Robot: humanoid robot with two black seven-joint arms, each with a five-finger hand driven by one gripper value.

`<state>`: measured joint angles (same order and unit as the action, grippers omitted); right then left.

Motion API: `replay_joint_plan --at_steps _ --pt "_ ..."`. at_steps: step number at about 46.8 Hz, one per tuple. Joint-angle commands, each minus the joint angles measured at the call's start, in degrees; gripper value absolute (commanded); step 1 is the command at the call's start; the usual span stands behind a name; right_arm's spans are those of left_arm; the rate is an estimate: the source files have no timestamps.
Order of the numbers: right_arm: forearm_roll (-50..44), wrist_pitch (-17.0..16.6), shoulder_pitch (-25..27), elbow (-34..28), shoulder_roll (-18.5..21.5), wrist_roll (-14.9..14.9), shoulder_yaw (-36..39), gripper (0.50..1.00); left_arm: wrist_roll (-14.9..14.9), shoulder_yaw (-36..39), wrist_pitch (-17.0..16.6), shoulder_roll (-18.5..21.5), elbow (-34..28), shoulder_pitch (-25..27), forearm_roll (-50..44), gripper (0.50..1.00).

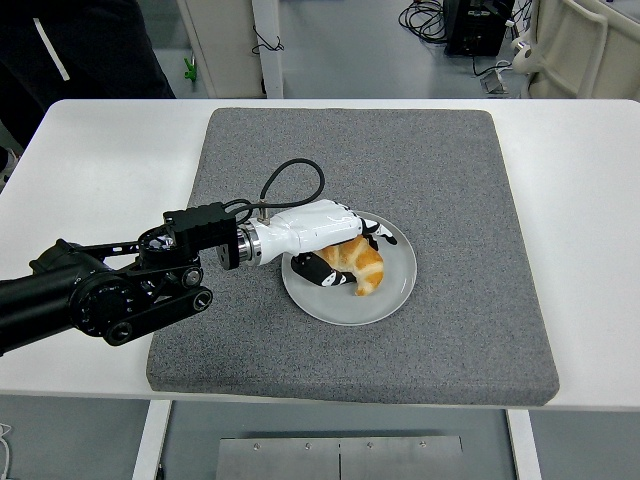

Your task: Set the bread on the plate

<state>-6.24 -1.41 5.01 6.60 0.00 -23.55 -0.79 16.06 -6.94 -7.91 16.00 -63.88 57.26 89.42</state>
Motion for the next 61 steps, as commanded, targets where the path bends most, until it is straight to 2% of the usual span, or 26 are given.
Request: replay_joint_plan --at_steps 1,4,8,26,35,53,61 --pt "0.00 0.00 0.00 -0.01 0.00 0.00 0.00 1.000 0.37 -0.09 0.00 0.09 -0.01 -0.30 -0.12 0.926" --pt "0.00 0.00 0.00 -0.01 0.00 0.00 0.00 1.000 0.55 -0.09 0.09 0.09 -0.01 -0.30 -0.12 0.952" --pt "0.00 0.00 0.00 -0.01 0.00 0.00 0.00 1.000 0.64 -0.09 0.44 0.44 -0.10 -0.22 -0.56 0.958" --pt "0.00 0.00 0.00 -0.01 0.00 0.00 0.00 1.000 0.81 -1.58 2.90 2.28 -1.86 0.57 -12.60 0.965" --pt "0.00 0.00 0.00 -0.01 0.00 0.00 0.00 1.000 0.81 -6.24 4.04 2.46 -2.30 0.57 -19.71 0.966" --pt "0.00 0.00 0.00 -0.01 0.00 0.00 0.00 1.000 0.55 -15.38 3.60 2.11 -1.60 0.14 -36.59 0.968" --pt "0.00 0.00 0.00 -0.01 0.00 0.00 0.00 1.000 0.55 -15.82 1.50 2.02 -0.37 0.05 -44.76 0.968"
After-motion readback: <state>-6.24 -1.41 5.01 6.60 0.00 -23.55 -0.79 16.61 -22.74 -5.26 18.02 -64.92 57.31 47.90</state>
